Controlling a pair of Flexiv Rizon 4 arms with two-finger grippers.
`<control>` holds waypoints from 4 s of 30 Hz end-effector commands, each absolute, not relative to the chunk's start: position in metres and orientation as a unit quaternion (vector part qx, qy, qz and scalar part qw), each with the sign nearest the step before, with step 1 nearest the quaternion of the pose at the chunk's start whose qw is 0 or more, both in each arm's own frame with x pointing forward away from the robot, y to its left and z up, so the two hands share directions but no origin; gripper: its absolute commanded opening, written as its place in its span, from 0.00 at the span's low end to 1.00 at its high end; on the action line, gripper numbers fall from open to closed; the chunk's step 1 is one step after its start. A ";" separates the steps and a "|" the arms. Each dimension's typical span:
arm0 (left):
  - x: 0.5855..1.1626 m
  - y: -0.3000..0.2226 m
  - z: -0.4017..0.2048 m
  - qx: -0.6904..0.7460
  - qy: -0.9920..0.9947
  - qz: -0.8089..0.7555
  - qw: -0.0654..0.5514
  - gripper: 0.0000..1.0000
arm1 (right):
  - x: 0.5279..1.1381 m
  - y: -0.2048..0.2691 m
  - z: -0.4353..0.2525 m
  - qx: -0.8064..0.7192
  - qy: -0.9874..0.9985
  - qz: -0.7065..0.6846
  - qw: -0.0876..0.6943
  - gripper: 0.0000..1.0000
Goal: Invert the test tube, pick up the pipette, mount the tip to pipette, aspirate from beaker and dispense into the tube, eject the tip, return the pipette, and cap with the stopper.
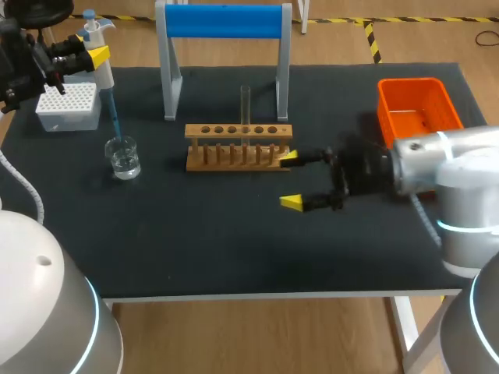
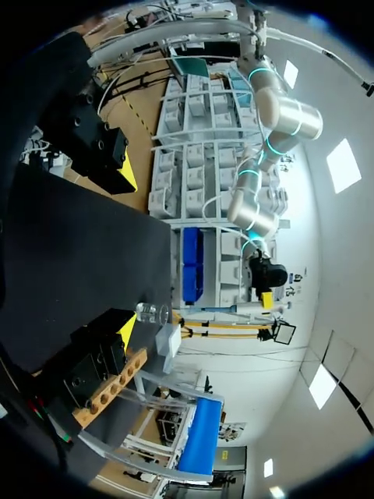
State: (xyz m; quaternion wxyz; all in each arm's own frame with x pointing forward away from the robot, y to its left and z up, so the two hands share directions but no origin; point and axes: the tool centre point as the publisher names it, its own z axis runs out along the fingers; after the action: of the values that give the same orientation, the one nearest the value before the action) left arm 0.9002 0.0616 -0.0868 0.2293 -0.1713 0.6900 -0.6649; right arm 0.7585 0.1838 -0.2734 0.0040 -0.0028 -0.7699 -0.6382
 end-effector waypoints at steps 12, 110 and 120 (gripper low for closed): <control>0.900 0.062 -0.087 -0.170 0.689 -0.666 0.230 0.00 | 0.782 0.322 -0.276 -0.055 -0.807 -0.588 -0.029 1.00; 0.912 0.070 -0.102 -0.178 0.694 -0.655 0.243 0.00 | 0.852 0.401 -0.344 -0.104 -0.853 -0.501 -0.097 1.00; 0.922 0.069 -0.124 -0.185 0.688 -0.658 0.242 0.00 | 0.852 0.401 -0.344 -0.104 -0.853 -0.501 -0.097 1.00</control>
State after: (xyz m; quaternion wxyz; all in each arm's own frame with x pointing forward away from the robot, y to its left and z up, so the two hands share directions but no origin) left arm 0.9156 0.0718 -0.1179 0.2417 -0.1874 0.6910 -0.6550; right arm 0.8514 0.4001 -0.3432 -0.0968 -0.1037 -0.8536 -0.5013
